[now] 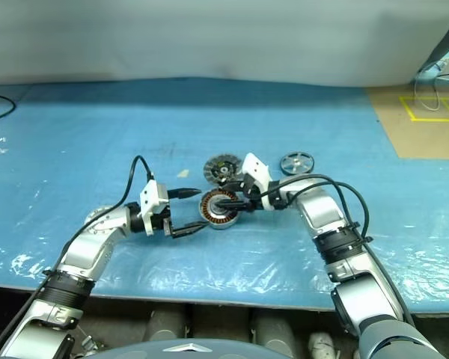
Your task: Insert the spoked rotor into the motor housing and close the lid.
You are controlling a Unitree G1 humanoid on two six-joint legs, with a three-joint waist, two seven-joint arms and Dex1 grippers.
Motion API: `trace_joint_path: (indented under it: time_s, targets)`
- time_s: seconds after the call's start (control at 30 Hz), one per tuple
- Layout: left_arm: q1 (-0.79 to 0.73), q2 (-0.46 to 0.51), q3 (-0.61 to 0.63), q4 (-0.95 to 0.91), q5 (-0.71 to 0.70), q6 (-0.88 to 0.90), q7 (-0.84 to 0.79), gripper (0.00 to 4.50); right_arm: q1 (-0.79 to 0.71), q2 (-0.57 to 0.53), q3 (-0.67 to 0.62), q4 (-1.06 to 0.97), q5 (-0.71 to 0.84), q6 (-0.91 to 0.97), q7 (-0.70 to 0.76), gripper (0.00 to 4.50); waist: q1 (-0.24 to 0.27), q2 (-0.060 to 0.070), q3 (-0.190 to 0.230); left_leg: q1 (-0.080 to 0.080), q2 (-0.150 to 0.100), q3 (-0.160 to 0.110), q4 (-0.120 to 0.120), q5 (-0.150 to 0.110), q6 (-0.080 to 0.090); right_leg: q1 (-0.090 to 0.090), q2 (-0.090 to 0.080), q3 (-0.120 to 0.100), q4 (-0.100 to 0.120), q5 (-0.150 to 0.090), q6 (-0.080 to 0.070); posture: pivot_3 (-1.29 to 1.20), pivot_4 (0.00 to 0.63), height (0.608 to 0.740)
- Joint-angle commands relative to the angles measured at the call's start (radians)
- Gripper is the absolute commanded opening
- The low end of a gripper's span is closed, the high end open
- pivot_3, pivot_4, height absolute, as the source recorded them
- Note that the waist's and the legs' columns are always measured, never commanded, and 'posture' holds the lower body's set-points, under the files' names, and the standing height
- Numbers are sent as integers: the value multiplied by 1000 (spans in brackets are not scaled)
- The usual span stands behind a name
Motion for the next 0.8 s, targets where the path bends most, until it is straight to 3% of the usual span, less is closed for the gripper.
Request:
trace_joint_path:
  time_s: [0.03,0.13,0.17,0.63,0.8]
  targets:
    - [-5,6,5,-48,-13,8,-1,4500,2,1,-9,-56,28,0,15,1247,0,0,0,0,0,0,0,0,0,0,0,0,0,0,0,0,150,740]
    - [-3,10,6,-40,-10,2,-6,4500,5,14,11,-44,10,-12,8,180,0,0,0,0,0,0,0,0,0,0,0,0,0,0,0,0,150,740]
    - [-3,10,7,-39,-10,1,-7,4500,3,19,15,-37,4,-14,2,41,0,0,0,0,0,0,0,0,0,0,0,0,0,0,0,0,150,740]
    - [0,7,4,-21,-3,-18,-14,4500,8,0,99,123,-142,-110,-44,41,0,0,0,3,0,0,0,0,0,4,0,0,0,0,0,0,150,740]
    - [-3,4,1,-15,-1,-22,-14,4500,30,3,116,105,-122,-18,-41,41,1,0,0,8,0,0,0,-1,1,10,-2,0,0,0,0,0,150,740]
